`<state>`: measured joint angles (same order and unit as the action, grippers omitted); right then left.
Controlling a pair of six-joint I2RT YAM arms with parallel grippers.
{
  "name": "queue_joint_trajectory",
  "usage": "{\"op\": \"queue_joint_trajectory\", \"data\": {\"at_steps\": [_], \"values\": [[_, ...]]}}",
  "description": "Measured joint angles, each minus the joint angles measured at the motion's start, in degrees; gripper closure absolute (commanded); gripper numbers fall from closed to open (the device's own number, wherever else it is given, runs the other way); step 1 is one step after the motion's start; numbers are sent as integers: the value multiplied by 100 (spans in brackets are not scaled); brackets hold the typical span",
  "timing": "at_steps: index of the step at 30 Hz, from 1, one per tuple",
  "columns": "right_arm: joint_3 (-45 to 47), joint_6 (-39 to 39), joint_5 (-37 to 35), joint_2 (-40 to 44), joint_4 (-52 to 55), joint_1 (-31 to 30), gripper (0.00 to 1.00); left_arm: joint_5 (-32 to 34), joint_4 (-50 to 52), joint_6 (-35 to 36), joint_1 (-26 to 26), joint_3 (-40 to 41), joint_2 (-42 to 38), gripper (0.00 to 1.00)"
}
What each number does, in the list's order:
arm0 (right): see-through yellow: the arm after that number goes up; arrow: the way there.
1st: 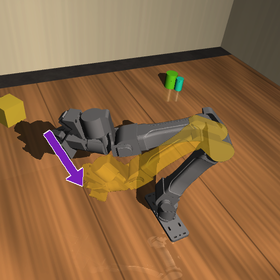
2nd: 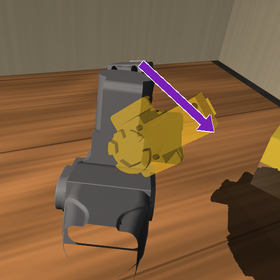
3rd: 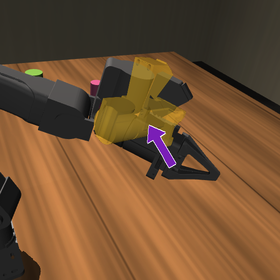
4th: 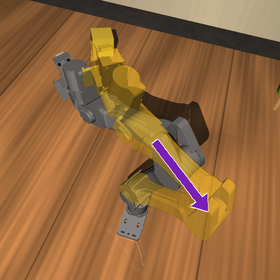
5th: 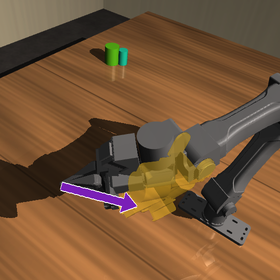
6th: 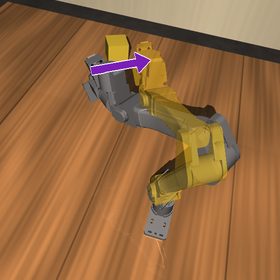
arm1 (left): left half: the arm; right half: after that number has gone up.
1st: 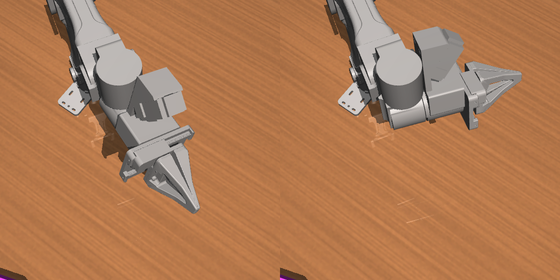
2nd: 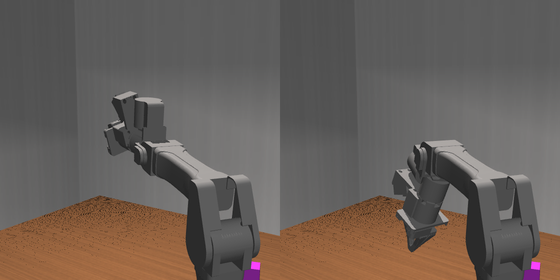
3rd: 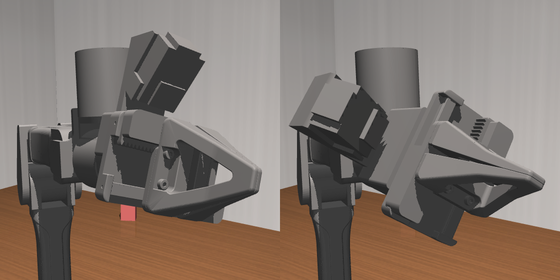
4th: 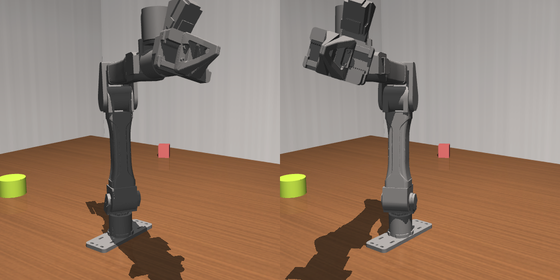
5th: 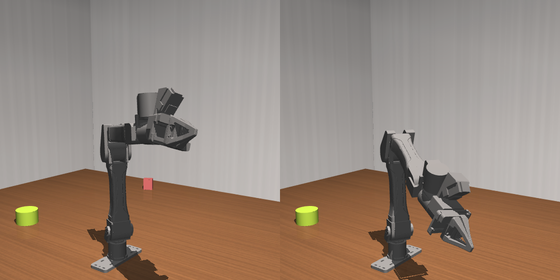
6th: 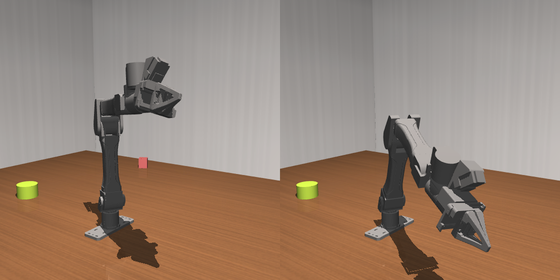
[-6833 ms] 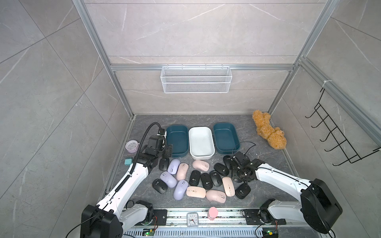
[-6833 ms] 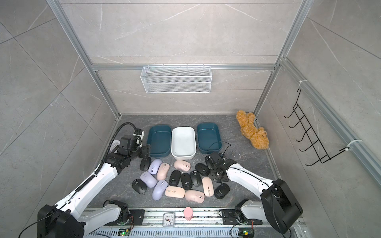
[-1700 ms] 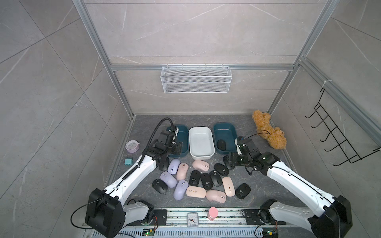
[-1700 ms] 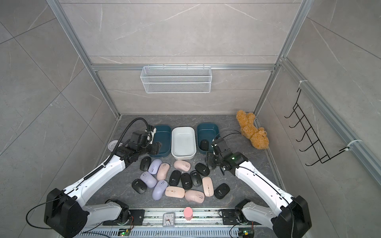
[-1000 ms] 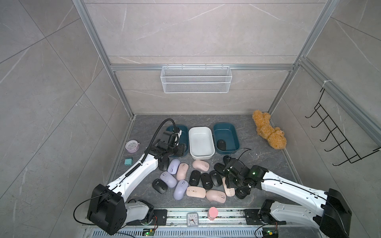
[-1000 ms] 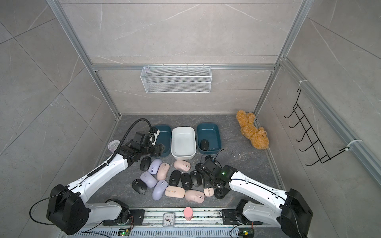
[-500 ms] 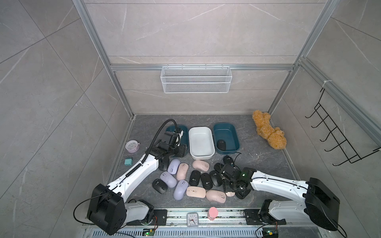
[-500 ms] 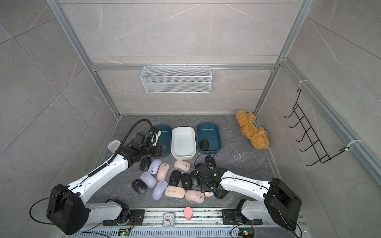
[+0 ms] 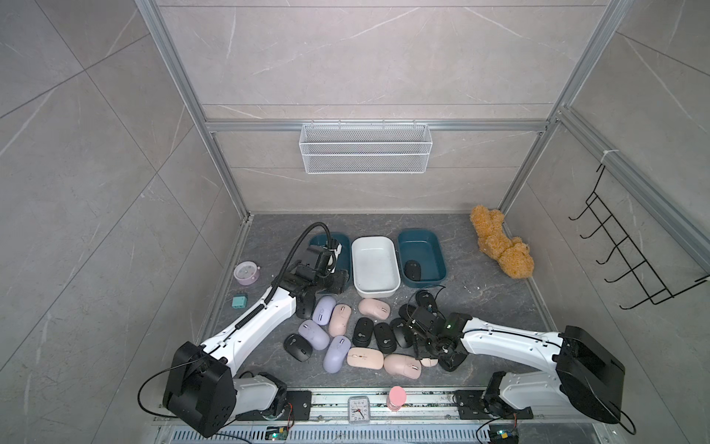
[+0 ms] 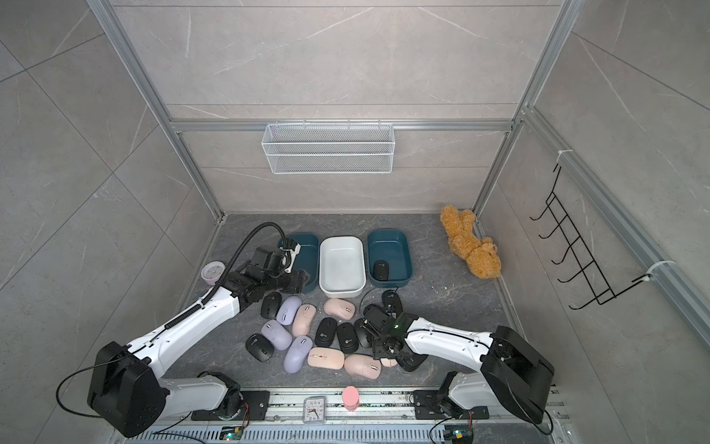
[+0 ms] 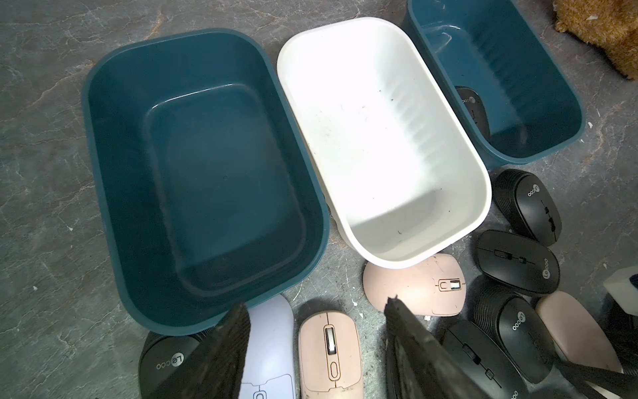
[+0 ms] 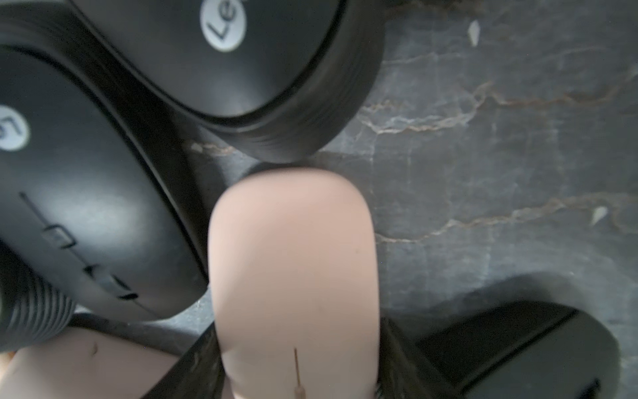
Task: Place the mice by color into the storage box
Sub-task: Pick up the mouse from the center of the board.
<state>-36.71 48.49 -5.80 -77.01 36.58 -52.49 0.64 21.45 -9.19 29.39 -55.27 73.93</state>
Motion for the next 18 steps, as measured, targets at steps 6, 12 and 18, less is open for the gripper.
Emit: {"op": "queue_joint_trajectory", "data": {"at_steps": [6,12,18], "values": [[22,26,-35,-57,-50,-11,36,57,2,4,0,2,0,35],[17,111,-109,-46,-28,-15,43,74,2,22,0,2,4,35],[-46,129,-238,173,321,-15,43,74,2,24,0,2,4,35]]}}
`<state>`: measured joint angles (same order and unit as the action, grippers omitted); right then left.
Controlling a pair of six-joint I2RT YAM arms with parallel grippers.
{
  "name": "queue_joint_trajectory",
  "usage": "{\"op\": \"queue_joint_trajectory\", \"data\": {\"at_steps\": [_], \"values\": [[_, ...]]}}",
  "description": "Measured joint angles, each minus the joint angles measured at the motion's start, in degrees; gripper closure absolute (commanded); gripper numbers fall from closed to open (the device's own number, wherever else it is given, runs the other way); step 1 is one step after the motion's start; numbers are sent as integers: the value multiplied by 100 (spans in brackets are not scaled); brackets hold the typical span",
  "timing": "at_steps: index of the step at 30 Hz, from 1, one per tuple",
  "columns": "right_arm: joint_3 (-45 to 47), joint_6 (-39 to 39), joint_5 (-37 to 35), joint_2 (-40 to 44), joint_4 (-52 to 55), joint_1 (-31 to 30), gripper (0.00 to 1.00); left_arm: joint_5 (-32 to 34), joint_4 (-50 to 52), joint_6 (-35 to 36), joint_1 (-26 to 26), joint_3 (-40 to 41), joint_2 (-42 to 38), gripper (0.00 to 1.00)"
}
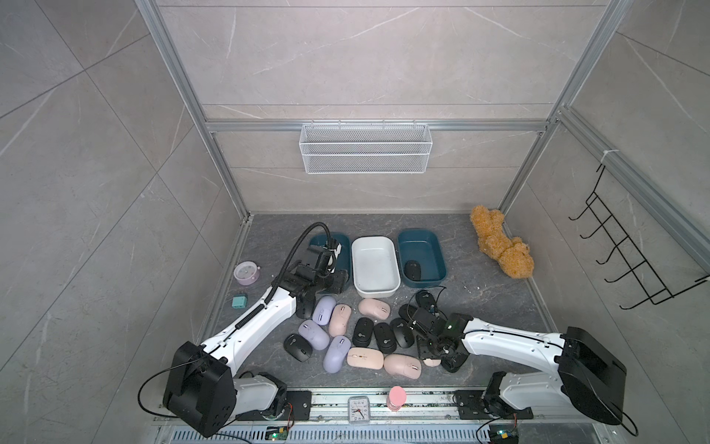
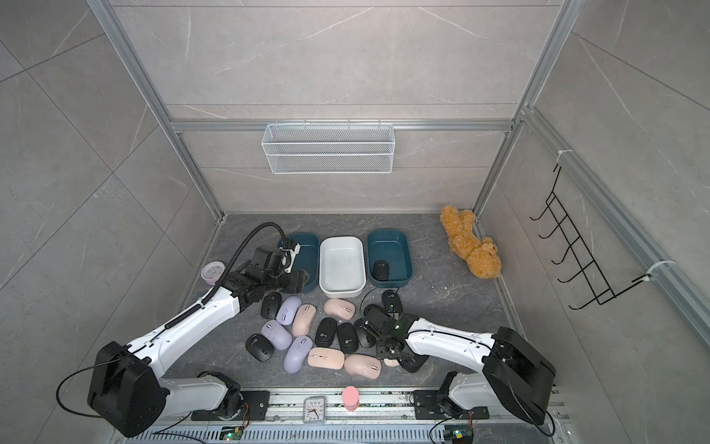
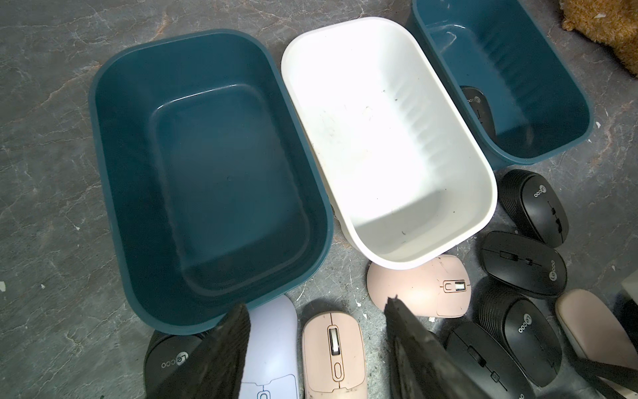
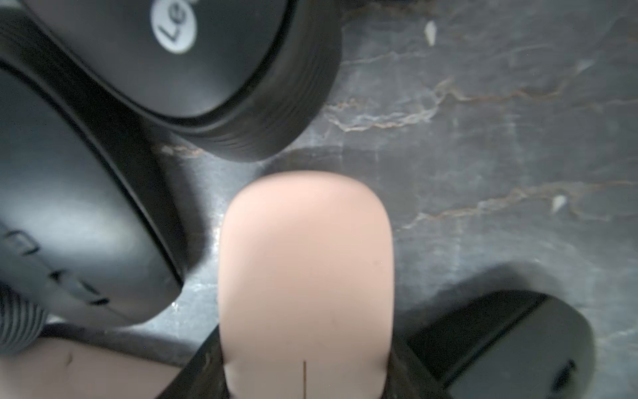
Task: Place the mice by color into the storage box
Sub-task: Pick up the mouse from the center of the board.
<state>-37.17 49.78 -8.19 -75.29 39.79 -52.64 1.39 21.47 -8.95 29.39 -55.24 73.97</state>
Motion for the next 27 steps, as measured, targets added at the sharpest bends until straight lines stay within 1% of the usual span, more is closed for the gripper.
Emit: {"op": "queue_joint_trajectory", "data": {"at_steps": [8,19,27], "values": [[-442,24,-173,492,398,0,44,4,4,9,0,0,0,35],[-798,63,-455,546,605,0,45,20,15,24,0,0,-46,35],[-1320,13,-605,540,702,0,45,164,39,107,0,0,-118,35]]}}
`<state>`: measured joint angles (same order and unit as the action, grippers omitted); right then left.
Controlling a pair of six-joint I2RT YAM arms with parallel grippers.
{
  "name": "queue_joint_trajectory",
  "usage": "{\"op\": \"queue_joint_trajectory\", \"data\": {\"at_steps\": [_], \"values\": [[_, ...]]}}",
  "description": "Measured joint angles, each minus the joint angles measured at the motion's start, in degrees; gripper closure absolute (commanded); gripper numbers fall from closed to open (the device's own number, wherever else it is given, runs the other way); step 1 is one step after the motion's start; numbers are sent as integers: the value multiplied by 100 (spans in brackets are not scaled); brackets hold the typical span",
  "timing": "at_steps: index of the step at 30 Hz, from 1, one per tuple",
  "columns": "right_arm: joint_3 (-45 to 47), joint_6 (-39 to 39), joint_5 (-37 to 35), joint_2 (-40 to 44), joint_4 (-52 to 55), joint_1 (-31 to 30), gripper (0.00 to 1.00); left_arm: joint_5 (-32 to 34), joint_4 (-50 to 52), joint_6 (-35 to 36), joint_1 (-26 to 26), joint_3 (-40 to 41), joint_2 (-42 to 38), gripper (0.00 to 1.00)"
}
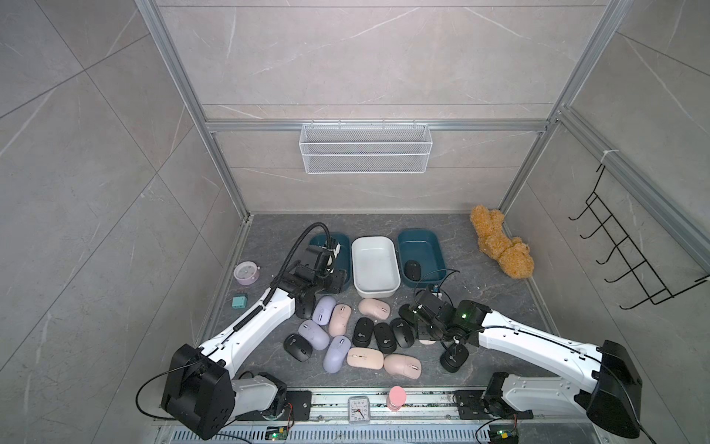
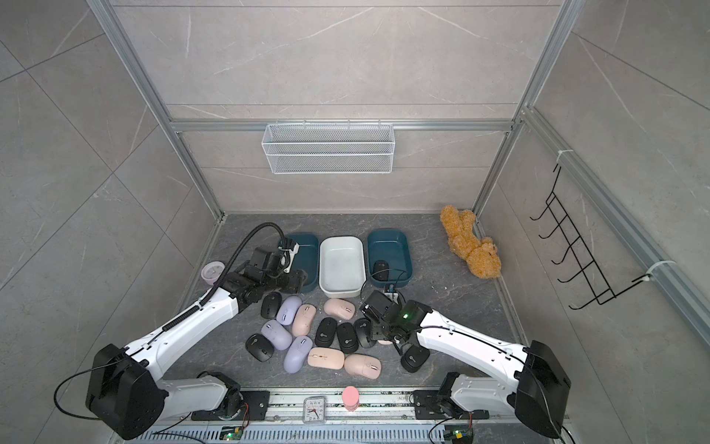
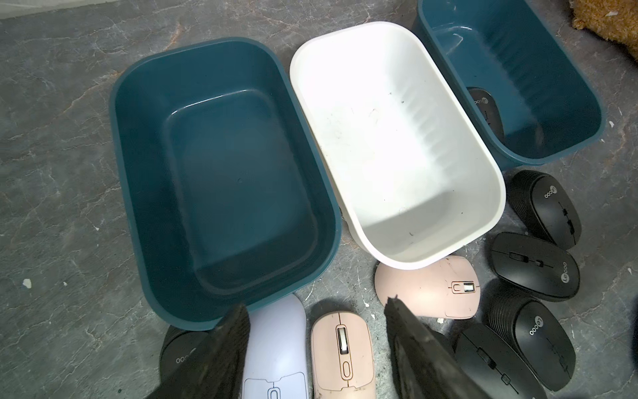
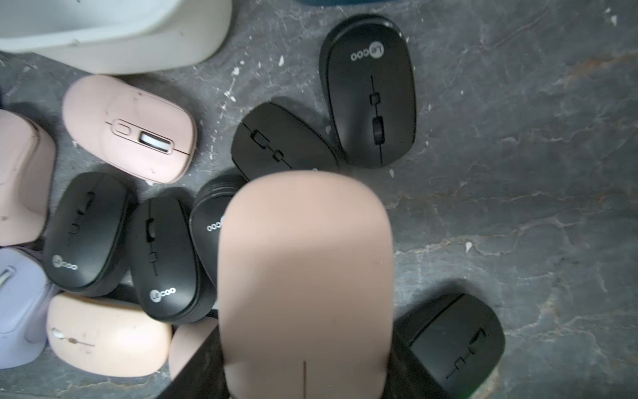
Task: Place the mice by color into the storage box
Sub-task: Pick up the mouse from the center of the board, then place the mouse in the storage box.
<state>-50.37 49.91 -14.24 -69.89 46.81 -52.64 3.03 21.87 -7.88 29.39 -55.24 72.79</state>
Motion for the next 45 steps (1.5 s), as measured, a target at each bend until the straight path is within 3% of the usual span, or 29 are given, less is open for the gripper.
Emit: {"op": "queue_joint_trajectory", "data": {"at_steps": [9,24,39,45], "values": [[-570,-216,-153,-219,-20,0,45,140,-7,76,0,7,-262,35],[-1718,-955,-293,-1263,-551,0,45,400,-50,85,0,20,-264,35],[-2037,-1270,35,-1810,-1285,291,46,739,-264,232,-2,-756,339,35],[-2184,-1316,57,-2004,-1458,442,46,739,-424,284,-2,-481,289,35]]}}
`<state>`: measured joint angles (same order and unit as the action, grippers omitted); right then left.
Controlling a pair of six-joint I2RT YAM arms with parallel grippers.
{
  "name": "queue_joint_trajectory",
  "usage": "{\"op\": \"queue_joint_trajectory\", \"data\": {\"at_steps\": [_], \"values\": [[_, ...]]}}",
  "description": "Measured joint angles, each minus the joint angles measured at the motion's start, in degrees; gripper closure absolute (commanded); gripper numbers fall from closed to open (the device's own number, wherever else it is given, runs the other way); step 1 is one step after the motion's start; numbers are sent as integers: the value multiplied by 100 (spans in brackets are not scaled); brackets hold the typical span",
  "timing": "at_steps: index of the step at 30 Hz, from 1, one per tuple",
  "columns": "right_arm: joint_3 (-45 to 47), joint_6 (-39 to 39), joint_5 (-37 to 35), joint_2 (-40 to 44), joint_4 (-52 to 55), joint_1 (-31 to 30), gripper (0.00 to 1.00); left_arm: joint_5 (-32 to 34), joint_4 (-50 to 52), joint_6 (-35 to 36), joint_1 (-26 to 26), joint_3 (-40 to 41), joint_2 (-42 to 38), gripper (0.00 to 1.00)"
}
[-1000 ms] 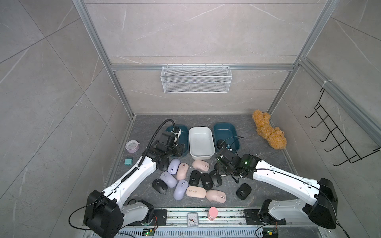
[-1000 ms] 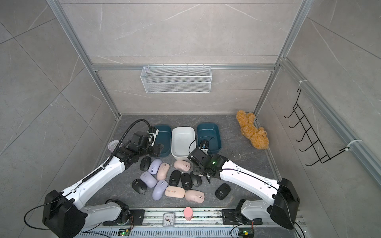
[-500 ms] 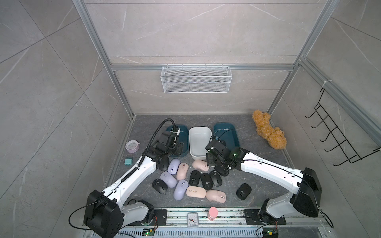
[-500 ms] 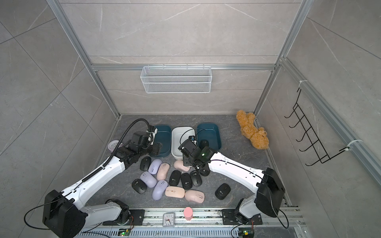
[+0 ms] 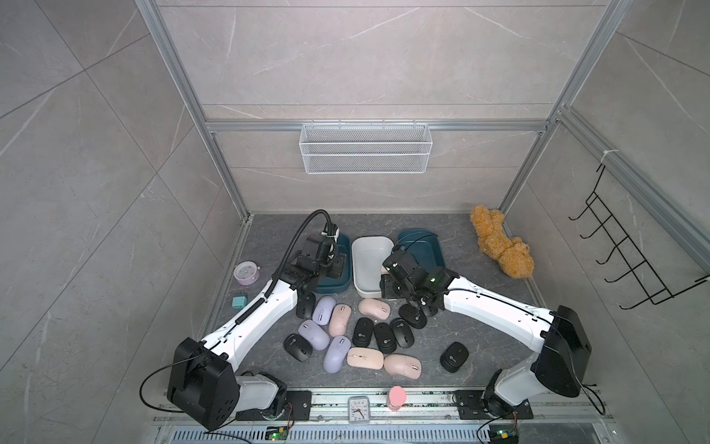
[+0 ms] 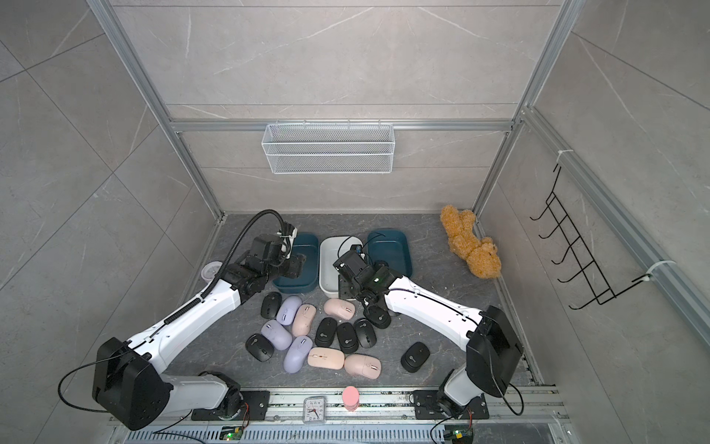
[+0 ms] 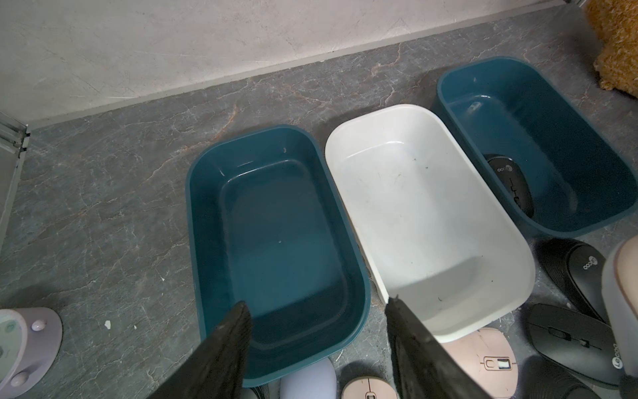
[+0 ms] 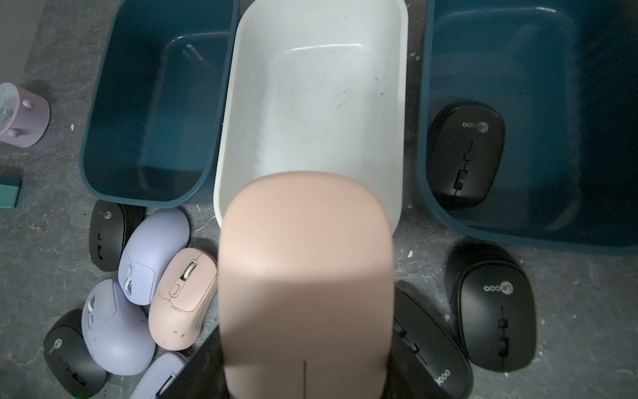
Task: Place the mice by color into the storage box
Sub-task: Place the mouse in the storage box.
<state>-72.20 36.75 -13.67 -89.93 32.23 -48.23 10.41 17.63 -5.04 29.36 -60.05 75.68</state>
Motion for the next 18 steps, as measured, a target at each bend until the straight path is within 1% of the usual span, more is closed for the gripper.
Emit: {"op": "queue_joint_trajectory", "data": {"at_steps": [6,12,18], "values": [[-369,-127,20,-461,-192,59,46,0,20,76,0,162,-195,35],[-601,-214,79,-903,-299,162,46,-4,-96,76,0,190,-588,34],[-763,-232,146,-1296,-448,304,46,-109,-136,63,0,197,-603,34]]}}
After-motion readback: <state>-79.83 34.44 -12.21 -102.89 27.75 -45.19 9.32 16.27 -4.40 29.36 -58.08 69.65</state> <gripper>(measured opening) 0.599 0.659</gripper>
